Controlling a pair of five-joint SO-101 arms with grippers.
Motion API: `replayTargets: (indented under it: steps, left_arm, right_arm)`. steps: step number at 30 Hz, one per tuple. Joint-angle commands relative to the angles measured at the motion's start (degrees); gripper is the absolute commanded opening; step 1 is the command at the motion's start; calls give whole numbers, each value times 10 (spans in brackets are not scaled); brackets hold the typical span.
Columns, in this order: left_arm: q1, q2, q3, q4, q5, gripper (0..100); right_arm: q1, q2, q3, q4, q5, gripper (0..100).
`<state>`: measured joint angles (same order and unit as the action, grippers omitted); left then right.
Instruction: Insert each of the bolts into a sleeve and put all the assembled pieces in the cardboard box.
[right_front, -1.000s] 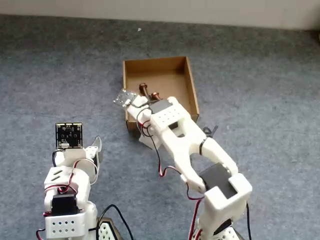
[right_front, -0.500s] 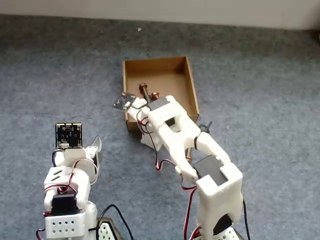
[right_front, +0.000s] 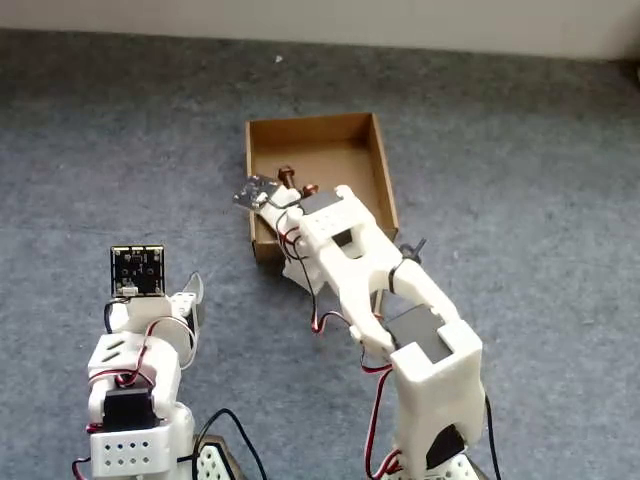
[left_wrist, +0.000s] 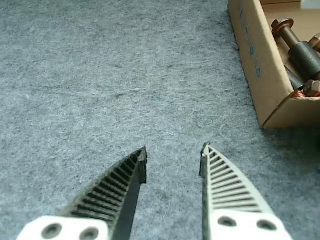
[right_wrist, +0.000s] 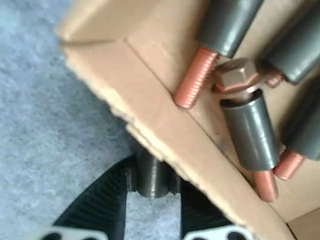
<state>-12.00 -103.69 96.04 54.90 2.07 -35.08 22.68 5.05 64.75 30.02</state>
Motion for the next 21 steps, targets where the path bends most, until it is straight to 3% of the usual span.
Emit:
replayTargets:
  steps: [1, 13, 18, 21]
  left_arm:
    - [-4, -1, 11, -11, -8, 192]
    - [-3, -1, 11, -11, -8, 192]
    - [-2, -1, 11, -11, -10, 192]
    - [-2, -1, 11, -10, -51, 192]
  right_arm:
    - [0, -63, -19, 26, -11, 4]
    - [7, -419, 180, 56, -80, 5]
    - [79, -554, 272, 57, -120, 5]
    - [134, -623, 324, 55, -127, 5]
